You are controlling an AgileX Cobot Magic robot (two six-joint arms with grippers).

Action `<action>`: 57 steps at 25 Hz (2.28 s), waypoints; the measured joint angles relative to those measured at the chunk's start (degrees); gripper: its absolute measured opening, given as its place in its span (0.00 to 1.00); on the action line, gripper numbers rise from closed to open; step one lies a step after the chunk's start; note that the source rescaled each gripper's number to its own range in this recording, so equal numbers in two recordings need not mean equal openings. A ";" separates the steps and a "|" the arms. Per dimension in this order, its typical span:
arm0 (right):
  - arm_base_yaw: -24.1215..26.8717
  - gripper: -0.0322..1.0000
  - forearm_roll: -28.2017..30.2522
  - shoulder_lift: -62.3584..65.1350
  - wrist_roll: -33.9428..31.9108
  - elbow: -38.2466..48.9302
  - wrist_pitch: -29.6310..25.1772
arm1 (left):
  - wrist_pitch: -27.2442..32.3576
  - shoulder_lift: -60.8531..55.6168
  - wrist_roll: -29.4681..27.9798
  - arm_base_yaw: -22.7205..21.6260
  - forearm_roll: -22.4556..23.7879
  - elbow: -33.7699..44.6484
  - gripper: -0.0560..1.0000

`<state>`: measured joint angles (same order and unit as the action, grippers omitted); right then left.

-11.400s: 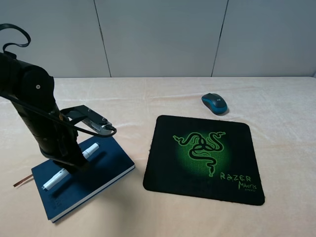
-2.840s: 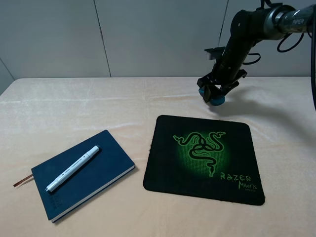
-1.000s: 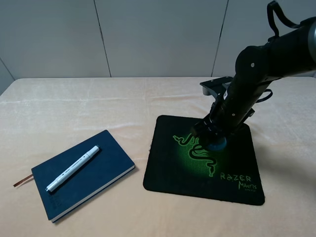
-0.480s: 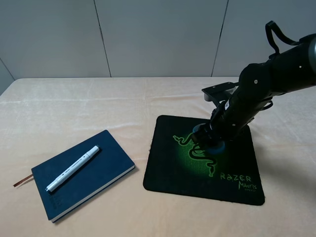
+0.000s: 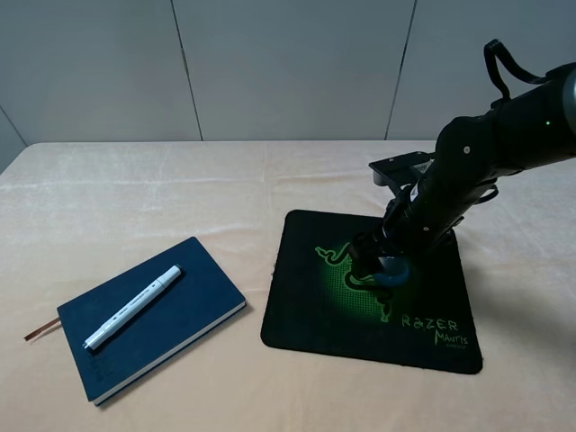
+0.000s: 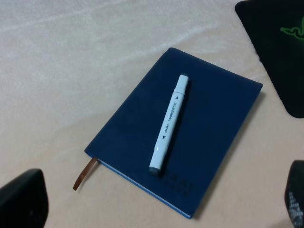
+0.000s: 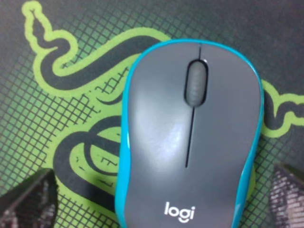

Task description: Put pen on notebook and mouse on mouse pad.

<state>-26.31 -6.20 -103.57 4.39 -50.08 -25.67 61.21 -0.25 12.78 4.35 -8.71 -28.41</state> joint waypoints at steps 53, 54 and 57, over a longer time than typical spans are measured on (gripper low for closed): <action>-0.16 1.00 2.11 98.81 -4.39 19.85 -36.35 | 0.00 0.00 0.00 0.00 0.00 0.00 1.00; -0.16 1.00 2.15 99.84 -4.39 20.00 -35.18 | 0.00 0.00 0.00 0.00 0.00 0.00 1.00; -0.16 1.00 2.56 101.07 -4.39 21.05 -33.99 | 0.00 0.00 0.00 0.00 0.00 0.00 1.00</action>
<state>-26.47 -3.64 -2.49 0.00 -29.04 -59.66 61.21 -0.25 12.78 4.35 -8.71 -28.41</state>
